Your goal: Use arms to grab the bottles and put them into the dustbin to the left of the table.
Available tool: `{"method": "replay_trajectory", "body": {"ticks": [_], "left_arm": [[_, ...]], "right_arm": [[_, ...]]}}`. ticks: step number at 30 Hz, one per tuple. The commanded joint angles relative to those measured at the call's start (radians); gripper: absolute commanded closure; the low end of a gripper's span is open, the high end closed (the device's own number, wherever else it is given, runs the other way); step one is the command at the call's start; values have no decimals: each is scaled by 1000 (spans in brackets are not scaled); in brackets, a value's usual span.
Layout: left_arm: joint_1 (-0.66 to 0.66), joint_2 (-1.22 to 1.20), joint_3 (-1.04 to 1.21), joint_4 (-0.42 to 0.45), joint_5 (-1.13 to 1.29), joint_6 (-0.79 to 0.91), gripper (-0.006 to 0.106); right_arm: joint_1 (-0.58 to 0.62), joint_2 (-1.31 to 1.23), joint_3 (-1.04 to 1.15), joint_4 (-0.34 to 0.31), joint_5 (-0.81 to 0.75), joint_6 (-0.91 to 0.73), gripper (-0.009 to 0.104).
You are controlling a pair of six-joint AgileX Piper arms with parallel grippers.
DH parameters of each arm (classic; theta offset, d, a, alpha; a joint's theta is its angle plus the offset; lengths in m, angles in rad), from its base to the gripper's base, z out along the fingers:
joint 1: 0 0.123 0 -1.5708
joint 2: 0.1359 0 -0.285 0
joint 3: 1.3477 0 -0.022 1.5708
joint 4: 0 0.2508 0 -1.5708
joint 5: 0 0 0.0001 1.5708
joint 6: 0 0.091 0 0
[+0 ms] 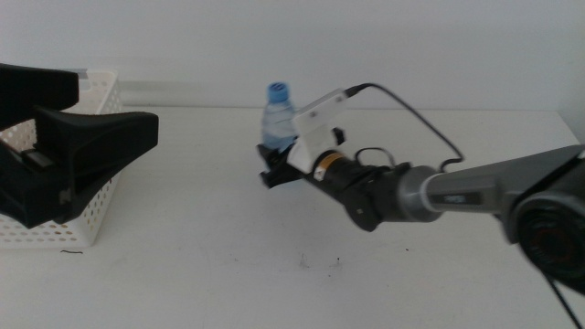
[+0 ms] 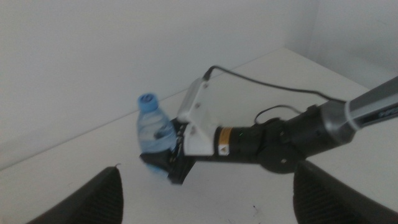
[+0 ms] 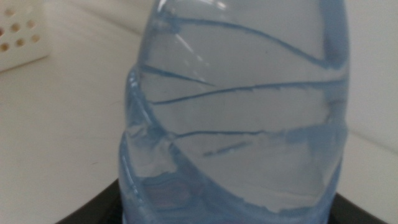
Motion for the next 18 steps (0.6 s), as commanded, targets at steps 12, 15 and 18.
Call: {"method": "replay_trajectory", "body": {"ticks": [12,15,18], "left_arm": [[-7,-4,-6,-5,-11,0,7],[-7,-4,-6,-5,-11,0,7],[-7,-4,-6,-5,-11,0,7]], "right_arm": [[29,27,-77,-17,118,47,3],[22,-54,-69,-17,318,100,2],[17,-181,-5,-17,523,119,2]]}}
